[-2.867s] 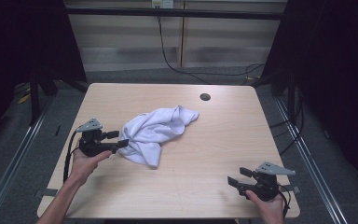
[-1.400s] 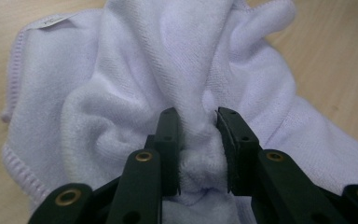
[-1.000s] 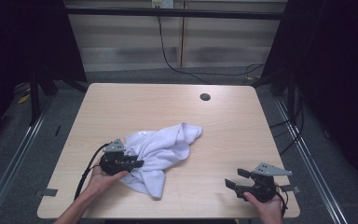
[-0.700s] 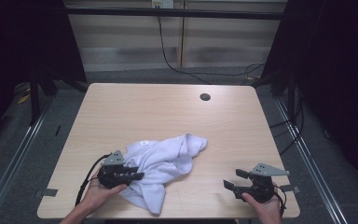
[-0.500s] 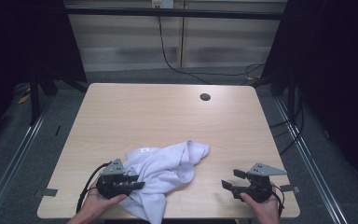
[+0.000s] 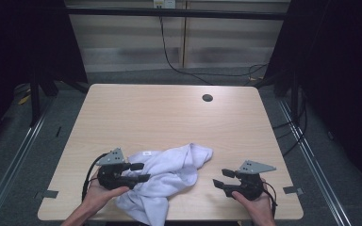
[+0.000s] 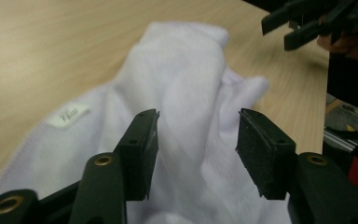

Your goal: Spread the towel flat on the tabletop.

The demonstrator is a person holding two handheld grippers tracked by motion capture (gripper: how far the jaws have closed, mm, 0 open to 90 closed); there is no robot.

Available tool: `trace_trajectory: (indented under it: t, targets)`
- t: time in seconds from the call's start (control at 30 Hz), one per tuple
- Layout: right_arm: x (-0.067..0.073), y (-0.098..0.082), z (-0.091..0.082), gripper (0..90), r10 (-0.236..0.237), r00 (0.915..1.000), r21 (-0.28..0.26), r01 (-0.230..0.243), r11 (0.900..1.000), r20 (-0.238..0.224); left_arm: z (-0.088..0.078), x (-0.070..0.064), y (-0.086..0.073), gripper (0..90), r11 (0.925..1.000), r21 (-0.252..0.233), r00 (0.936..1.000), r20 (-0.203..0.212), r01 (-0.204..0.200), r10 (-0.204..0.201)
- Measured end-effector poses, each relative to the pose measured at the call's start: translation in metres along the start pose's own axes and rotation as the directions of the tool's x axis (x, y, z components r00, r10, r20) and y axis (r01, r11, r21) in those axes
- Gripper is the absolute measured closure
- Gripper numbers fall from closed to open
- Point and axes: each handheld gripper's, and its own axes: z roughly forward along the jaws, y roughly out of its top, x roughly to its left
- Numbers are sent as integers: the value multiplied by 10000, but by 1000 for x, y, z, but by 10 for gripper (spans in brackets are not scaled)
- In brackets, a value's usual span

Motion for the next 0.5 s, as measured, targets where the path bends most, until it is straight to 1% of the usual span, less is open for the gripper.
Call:
trace_trajectory:
  t: [0.03, 0.07, 0.1, 0.13, 0.2, 0.23, 0.27, 0.3, 0.37, 0.47, 0.5]
  targets:
    - [1, 3, 3, 456, -59, 10000, 29, 60, 10000, -79, 3, 3, 4, 517, 10000, 53, 10000, -36, -37, 37]
    - [2, 5, 6, 463, -142, 9998, 32, 143, 9999, -119, 6, 5, 7, 539, 9999, 100, 10000, 13, -84, 84]
    - [3, 8, 9, 480, -215, 9996, 14, 215, 9998, -159, 10, 8, 8, 558, 9999, 104, 9999, -68, -115, 115]
    - [5, 12, 12, 487, -283, 9993, 3, 284, 9996, -243, 16, 11, 7, 579, 9995, 282, 9998, -155, -137, 141]
    - [8, 19, 19, 509, -451, 9984, -29, 450, 9990, -346, 25, 16, 4, 597, 9990, 446, 9999, -149, 21, -15]
    - [9, 22, 22, 518, -503, 9978, -49, 502, 9987, -443, 30, 18, 1, 612, 9984, 570, 9998, -196, 33, -22]
    - [10, 25, 25, 523, -557, 9972, -61, 555, 9984, -497, 33, 18, -1, 617, 9978, 655, 9996, -287, 72, -53]
    - [11, 29, 29, 534, -649, 9967, -26, 648, 9979, -493, 35, 18, -4, 628, 9971, 743, 9996, -236, 138, -120]
    - [12, 34, 36, 540, -782, 9954, 3, 783, 9969, -554, 38, 17, -7, 653, 9950, 997, 9996, -291, -7, 36]
    - [11, 41, 49, 542, -815, 9942, 71, 822, 9966, -703, 39, 16, -13, 658, 9943, 1052, 9997, -218, 166, -144]
    - [10, 43, 54, 541, -818, 9936, 64, 825, 9966, -780, 39, 15, -15, 659, 9934, 1133, 9997, -203, 163, -141]
